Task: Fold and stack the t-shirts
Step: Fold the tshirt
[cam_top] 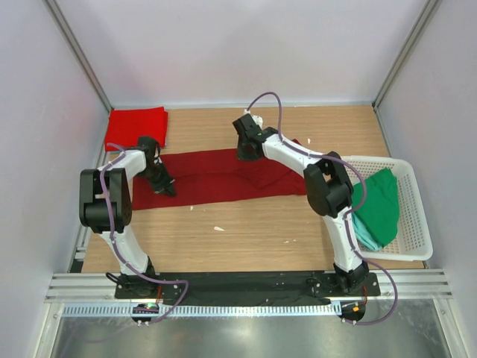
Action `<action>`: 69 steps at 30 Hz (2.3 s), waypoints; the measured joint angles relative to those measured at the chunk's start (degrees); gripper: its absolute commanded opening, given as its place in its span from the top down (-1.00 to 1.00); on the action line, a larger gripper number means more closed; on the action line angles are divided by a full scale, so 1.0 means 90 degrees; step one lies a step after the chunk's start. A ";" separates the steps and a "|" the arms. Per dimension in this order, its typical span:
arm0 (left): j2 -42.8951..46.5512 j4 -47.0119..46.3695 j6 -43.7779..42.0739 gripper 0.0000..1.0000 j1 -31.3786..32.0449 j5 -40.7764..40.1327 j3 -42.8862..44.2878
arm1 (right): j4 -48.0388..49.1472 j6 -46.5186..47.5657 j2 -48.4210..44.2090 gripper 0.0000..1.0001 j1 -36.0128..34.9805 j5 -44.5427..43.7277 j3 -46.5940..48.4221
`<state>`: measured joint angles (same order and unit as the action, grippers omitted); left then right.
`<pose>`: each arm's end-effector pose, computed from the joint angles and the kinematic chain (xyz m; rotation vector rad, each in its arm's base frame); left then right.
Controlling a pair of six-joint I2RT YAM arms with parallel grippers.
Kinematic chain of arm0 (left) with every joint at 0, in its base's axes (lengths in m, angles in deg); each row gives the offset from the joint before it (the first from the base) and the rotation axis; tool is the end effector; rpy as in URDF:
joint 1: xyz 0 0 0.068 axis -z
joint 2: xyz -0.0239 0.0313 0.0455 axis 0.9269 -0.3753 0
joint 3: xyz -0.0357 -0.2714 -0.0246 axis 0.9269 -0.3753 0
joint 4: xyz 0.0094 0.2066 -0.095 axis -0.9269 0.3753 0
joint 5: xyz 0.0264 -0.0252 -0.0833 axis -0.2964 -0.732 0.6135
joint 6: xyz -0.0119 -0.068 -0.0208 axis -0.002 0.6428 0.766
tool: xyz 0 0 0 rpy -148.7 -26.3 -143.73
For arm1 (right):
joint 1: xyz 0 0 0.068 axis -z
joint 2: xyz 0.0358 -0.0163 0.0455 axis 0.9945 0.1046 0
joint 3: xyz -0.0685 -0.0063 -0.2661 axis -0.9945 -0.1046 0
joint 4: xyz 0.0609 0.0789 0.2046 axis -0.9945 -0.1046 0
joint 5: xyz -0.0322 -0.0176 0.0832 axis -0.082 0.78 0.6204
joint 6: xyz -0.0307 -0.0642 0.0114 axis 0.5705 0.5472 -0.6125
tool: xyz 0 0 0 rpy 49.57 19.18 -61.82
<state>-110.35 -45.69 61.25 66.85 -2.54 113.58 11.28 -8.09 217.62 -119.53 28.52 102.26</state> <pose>0.3148 -0.0058 0.1566 -0.8282 2.8702 -0.3683 0.3965 0.2704 0.1961 0.0687 2.4912 0.3108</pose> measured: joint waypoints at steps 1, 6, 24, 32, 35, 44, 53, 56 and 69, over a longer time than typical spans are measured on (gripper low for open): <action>0.0005 -0.0002 -0.0007 0.74 0.0000 0.0010 0.0000 | -0.0007 0.0041 -0.0163 0.46 0.0029 0.0032 -0.0228; 0.0007 -0.0002 -0.0036 0.74 0.0022 0.0034 0.0170 | -0.0066 0.0109 -0.0724 0.46 0.0085 0.0503 -0.0816; 0.0010 0.0005 -0.0131 0.75 0.0032 0.0027 0.0214 | 0.0612 -0.0362 -0.0916 0.76 -0.0347 0.1324 -0.1671; 0.0010 0.0007 -0.0134 0.75 0.0032 0.0005 0.0146 | 0.0554 -0.0313 -0.0444 0.75 -0.0138 0.1112 -0.1394; 0.0010 0.0005 -0.0134 0.76 0.0032 0.0005 0.0129 | 0.0529 -0.0233 -0.0301 0.75 -0.0080 0.0993 -0.1212; 0.0012 0.0036 -0.0136 0.72 0.0032 0.0002 0.0090 | 0.0517 0.0051 0.0155 0.74 -0.0066 0.0784 -0.0420; -0.0308 0.0160 -0.0136 0.73 0.0022 0.0039 0.1338 | 0.0282 0.0131 0.0185 0.57 0.0007 0.0806 -0.0379; -0.0673 0.0036 -0.0136 0.74 -0.0005 0.0061 0.1569 | 0.0029 0.0114 0.0097 0.32 0.0107 0.0857 -0.0340; -0.1229 0.0024 -0.0165 0.69 -0.0279 0.0454 0.1637 | -0.0104 -0.0124 -0.2591 -0.10 0.1899 0.1513 -0.2373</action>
<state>-121.41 -45.48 59.77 64.34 1.55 128.31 10.34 -9.20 194.30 -102.43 42.13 80.91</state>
